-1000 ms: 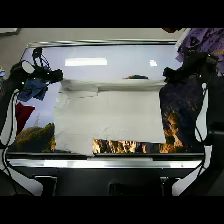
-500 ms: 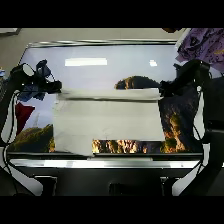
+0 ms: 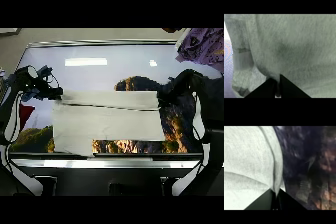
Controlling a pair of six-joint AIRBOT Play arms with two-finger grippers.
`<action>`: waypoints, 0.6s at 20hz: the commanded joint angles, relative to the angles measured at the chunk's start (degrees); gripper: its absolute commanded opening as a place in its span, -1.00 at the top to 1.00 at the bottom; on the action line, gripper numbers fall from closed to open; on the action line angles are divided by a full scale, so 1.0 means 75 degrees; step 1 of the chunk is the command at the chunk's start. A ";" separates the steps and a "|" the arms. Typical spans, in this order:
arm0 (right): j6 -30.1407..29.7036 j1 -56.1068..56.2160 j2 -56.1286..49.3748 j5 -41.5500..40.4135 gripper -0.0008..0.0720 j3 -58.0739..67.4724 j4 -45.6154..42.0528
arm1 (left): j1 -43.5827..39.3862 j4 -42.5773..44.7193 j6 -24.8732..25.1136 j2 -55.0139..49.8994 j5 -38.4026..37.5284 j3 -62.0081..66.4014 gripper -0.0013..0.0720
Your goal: Fold the clothes and pants, and hang the long-sleeved shirts on hangers.
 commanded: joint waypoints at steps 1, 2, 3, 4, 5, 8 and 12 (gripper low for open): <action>-0.0096 0.0006 -0.0006 -0.0090 0.57 -0.0175 0.0219 | -0.0041 -0.0015 -0.0070 -0.0093 0.0003 0.0000 0.38; -0.0242 0.0003 0.0020 -0.0192 0.49 -0.0172 0.0216 | -0.0035 -0.0009 -0.0207 -0.0082 0.0026 0.0009 -0.20; -0.0338 -0.0006 0.0105 -0.0286 0.35 -0.0172 0.0137 | -0.0006 0.0090 -0.0224 -0.0064 -0.0050 0.0070 -0.49; -0.0341 -0.0070 0.0291 -0.0303 -0.03 -0.0172 0.0035 | 0.0023 0.0335 -0.0221 0.0000 -0.0204 0.0178 -0.49; -0.0341 -0.0172 0.0542 -0.0335 -0.67 -0.0169 0.0023 | 0.0058 0.0632 -0.0221 0.0117 -0.0367 0.0289 -0.51; -0.0621 -0.0851 0.1507 -0.0318 -0.33 -0.0513 0.0347 | 0.0595 0.0918 -0.0329 0.0959 -0.0557 -0.0085 -0.51; -0.1405 -0.2675 0.3255 0.0399 -0.27 -0.3267 0.1757 | 0.2034 -0.0236 0.0137 0.3042 -0.0323 -0.3261 -0.51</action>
